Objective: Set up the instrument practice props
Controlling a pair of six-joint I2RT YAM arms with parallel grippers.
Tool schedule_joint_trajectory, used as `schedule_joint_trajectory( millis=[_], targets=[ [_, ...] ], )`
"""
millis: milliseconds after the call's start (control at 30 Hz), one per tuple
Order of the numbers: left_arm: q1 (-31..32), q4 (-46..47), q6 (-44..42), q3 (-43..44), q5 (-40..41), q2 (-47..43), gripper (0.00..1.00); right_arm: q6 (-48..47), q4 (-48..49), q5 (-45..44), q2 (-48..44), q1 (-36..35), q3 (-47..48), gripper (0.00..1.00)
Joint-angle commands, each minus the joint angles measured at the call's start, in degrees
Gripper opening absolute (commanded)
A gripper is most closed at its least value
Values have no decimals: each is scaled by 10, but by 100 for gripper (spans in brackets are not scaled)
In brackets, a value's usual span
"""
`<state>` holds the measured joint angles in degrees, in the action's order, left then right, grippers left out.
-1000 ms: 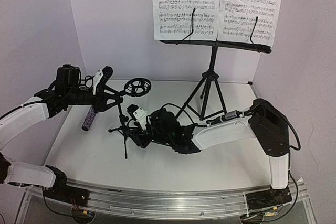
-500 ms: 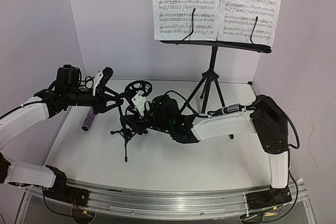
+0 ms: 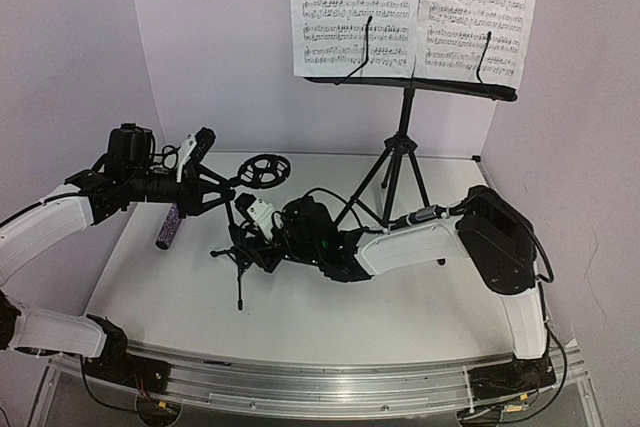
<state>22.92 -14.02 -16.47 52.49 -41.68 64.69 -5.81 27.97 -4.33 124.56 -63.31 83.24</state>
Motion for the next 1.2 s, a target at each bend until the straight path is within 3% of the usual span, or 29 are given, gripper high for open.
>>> schedule_joint_trajectory(
  millis=[0, 200, 400, 600, 933, 1167],
  targets=[
    [2, 34, 5, 37, -19, -4, 0, -2, 6, 0, 1, -2, 17, 39],
    [2, 35, 6, 38, -19, -3, 0, -8, 6, -1, -9, -2, 15, 39],
    [2, 33, 6, 38, -18, -3, 0, -5, 3, 7, -18, -3, 7, 31],
    [2, 32, 7, 38, -18, -2, 0, -2, 1, 10, -27, -5, 9, 36],
    [2, 32, 9, 36, -20, -3, 0, 3, 2, 10, -32, -6, 20, 33],
    [2, 35, 12, 33, -22, -5, 0, 8, 3, 13, -40, -6, 28, 38]
  ],
)
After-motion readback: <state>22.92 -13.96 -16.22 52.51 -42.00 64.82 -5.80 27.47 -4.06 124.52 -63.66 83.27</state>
